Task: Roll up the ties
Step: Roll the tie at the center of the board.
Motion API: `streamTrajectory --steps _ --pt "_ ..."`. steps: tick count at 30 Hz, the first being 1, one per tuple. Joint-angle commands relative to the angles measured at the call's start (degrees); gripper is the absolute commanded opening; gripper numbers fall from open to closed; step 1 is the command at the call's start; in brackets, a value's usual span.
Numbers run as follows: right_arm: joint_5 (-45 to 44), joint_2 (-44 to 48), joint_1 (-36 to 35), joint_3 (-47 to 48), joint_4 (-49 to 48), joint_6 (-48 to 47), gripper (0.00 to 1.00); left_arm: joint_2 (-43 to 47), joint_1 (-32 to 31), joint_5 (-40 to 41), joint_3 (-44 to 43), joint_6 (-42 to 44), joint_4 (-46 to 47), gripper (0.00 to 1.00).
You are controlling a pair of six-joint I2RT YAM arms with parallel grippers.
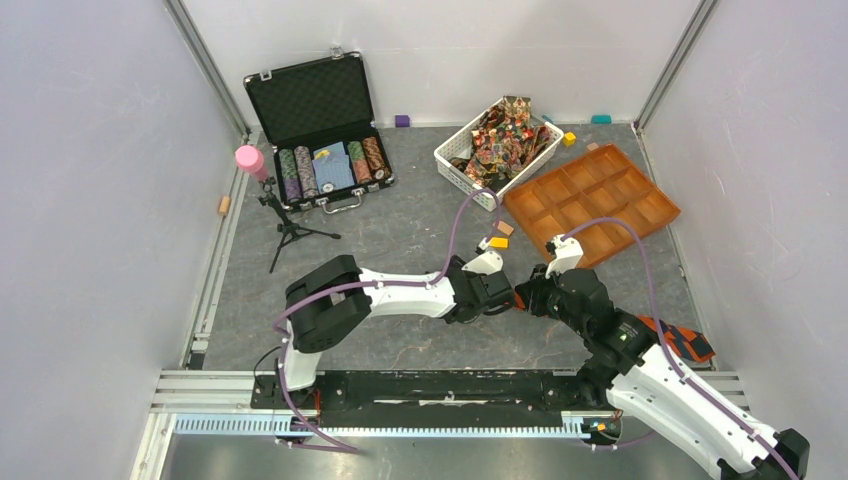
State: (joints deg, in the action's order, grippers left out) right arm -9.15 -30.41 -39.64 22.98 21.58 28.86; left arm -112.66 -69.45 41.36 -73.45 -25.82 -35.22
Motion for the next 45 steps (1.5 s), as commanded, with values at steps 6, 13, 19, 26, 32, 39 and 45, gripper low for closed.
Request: streamTrajectory --steps 6,13,19,26,32,39,45 --pt "-1.5 0.4 0.0 0.4 -0.7 0.7 0.22 5.8 -0.2 -4.8 2.6 -0.2 4.6 0.63" --pt "-1.9 -0.5 -0.1 0.6 -1.2 0.7 0.23 8.5 -0.2 -5.2 2.4 0.7 5.1 0.63" --pt "-2.1 -1.1 0.0 0.5 -1.8 0.9 0.23 10.0 -0.2 -5.2 2.4 1.1 5.2 0.63" --pt "-1.8 -1.8 0.0 0.4 -2.5 1.0 0.23 14.9 -0.2 -5.7 4.3 1.4 7.1 0.59" --pt "-0.9 -2.2 0.0 -0.4 -3.4 0.8 0.24 23.4 2.0 -7.1 8.5 0.2 9.4 0.57" --pt "5.6 -6.0 -0.1 -1.6 -9.7 -0.5 0.25 34.6 13.9 -15.5 16.7 -3.7 13.1 0.57" --pt "12.1 -15.0 -0.1 -1.4 -17.4 1.4 0.22 39.6 22.9 -24.0 25.5 -7.5 19.2 0.54"
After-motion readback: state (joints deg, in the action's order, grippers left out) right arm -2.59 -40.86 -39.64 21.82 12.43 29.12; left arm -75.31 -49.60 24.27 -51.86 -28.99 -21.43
